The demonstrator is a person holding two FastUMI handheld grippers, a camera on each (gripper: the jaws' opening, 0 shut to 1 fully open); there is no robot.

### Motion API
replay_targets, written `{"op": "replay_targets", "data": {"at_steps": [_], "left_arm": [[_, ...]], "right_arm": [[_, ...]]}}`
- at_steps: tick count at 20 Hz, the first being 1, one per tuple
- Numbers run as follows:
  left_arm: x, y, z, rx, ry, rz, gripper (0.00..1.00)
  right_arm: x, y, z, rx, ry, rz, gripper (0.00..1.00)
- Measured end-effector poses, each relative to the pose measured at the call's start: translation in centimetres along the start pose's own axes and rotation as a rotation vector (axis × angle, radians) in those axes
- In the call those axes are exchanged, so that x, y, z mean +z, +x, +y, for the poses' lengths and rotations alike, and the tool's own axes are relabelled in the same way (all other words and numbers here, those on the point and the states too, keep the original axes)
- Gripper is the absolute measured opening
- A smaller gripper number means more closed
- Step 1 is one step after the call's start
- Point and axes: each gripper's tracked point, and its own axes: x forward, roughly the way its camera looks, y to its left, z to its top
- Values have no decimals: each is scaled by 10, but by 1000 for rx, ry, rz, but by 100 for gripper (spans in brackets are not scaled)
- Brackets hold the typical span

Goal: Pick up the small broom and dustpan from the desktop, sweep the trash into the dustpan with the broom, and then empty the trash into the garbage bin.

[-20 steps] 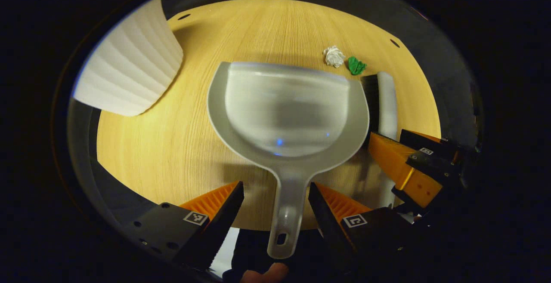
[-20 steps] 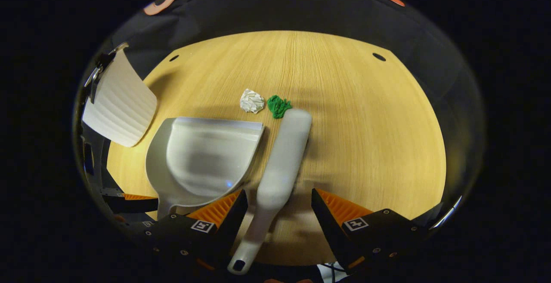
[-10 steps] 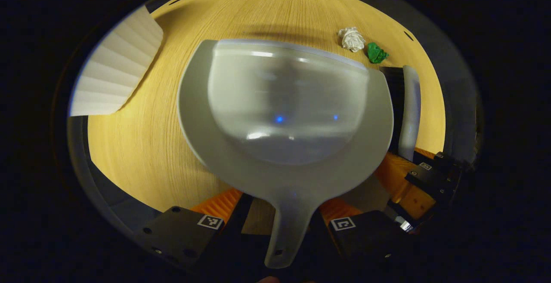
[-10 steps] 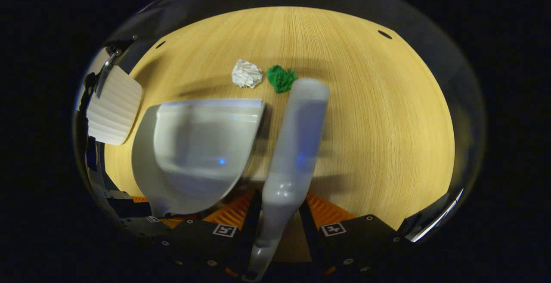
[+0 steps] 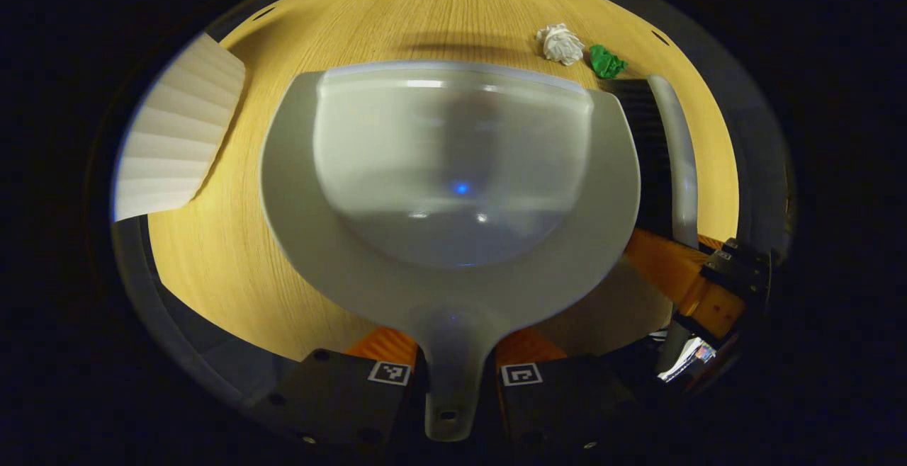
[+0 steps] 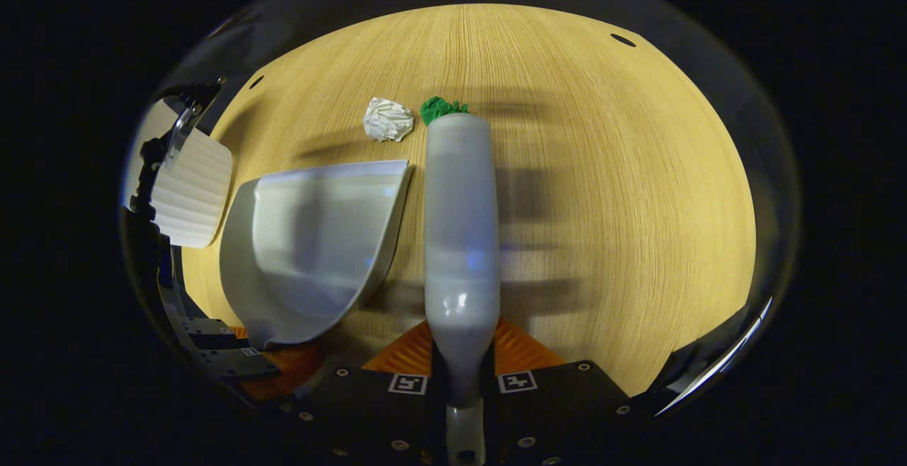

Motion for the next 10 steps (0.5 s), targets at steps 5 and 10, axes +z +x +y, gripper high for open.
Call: {"op": "replay_targets", "data": {"at_steps": [5,10], "left_arm": [[-1,-16,12,-8,89,-28,30],[9,-23,20,-4,232,-38,30]], "right_arm": [[16,-14,-26,3,-10,-13,19],[58,-13,-61,-37,-108,-34,19]]}}
